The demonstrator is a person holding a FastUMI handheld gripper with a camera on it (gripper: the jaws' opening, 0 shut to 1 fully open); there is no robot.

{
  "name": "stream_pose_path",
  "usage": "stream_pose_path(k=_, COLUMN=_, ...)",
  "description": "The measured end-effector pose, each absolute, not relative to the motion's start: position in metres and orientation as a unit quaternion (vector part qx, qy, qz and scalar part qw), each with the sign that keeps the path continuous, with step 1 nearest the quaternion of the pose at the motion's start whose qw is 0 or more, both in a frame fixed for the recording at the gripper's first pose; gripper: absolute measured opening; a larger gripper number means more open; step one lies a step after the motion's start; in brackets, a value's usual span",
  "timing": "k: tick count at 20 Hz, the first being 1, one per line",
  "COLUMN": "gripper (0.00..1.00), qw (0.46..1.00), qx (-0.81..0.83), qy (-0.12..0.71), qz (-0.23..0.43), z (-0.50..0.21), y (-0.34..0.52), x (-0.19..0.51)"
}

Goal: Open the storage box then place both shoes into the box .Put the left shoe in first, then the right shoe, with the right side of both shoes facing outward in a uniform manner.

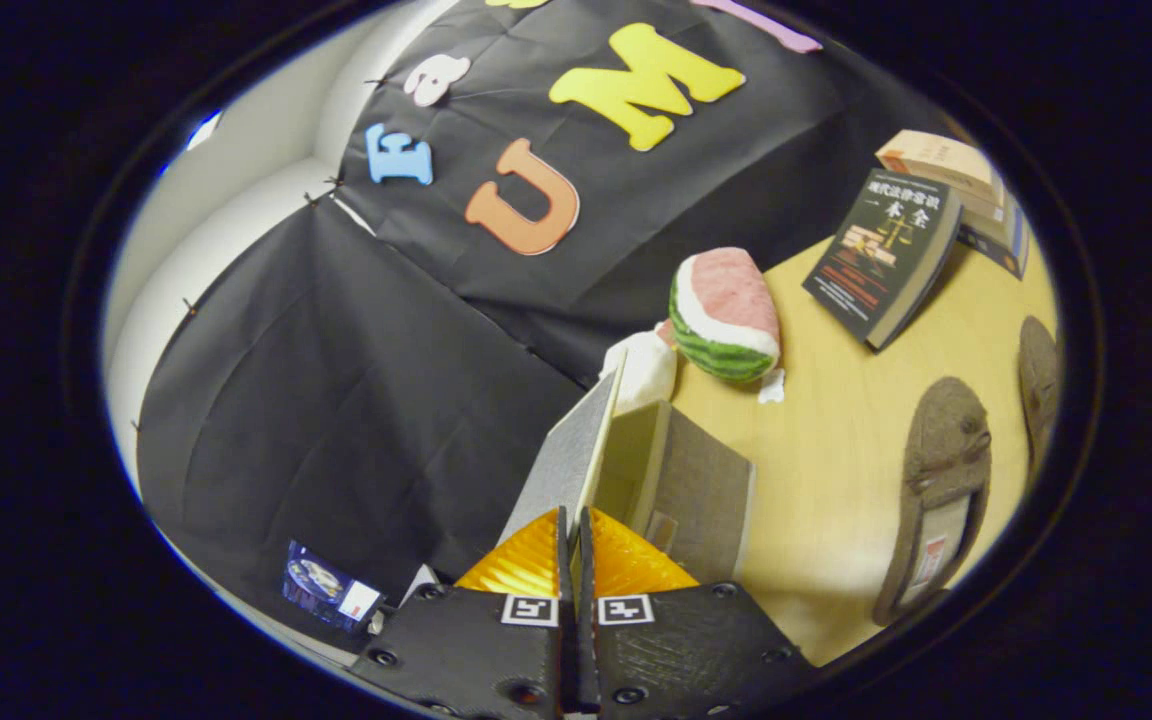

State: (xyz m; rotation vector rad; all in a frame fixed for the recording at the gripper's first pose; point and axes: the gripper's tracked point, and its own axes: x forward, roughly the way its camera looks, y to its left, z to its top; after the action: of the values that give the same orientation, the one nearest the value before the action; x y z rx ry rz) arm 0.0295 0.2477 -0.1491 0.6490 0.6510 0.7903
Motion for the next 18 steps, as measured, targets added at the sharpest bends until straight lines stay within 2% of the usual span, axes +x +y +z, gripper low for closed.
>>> stream_pose_path(k=5, gripper=0.00, qw=0.819, qx=0.294, qy=0.271, qz=0.412, z=-0.079, y=0.282, x=0.021)
stream_pose_path(k=10, gripper=0.00, qw=0.821, qx=0.241, qy=0.231, qz=0.464, z=-0.023, y=0.352, x=0.005)
stream_pose_path(k=18, gripper=0.01, qw=0.844, qx=0.150, qy=0.201, qz=0.475, z=-0.008, y=0.461, x=-0.006)
